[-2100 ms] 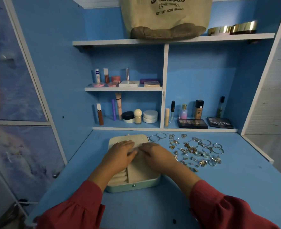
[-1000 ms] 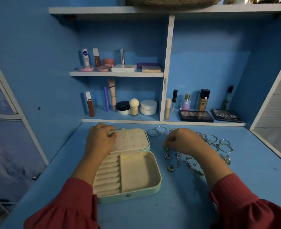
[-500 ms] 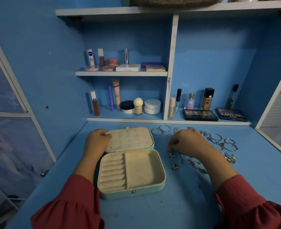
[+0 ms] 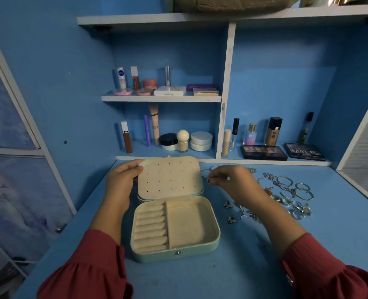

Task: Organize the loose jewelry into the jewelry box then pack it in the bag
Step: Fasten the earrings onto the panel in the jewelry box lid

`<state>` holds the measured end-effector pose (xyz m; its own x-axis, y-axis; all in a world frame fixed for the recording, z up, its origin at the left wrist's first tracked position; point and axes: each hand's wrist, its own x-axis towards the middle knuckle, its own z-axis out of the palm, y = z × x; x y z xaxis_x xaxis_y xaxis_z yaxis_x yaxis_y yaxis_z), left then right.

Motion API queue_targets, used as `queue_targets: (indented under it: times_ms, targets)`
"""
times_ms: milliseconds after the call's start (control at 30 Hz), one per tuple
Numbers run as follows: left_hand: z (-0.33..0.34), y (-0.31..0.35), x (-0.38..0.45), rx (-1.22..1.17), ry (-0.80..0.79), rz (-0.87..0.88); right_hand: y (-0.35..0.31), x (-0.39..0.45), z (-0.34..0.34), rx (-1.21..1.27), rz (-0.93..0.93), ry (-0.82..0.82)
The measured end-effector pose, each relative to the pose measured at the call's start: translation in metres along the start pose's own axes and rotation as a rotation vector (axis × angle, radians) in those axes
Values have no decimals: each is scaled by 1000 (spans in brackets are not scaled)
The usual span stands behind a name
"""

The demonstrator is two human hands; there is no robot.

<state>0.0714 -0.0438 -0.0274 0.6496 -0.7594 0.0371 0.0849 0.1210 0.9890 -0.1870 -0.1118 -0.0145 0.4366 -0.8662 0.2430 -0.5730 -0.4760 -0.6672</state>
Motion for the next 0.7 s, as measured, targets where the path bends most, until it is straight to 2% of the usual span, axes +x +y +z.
queue_targets:
  times_ms: [267,500,700]
  targets:
    - [-6,4,2,-260,-158,-108,-61,22,56,14,-297,22]
    - [-8,7,0,-253,-217,-111,-94,34,82,207,-250,76]
    - [-8,9,0,-247,-238,-114,-102,39,81,182,-181,97]
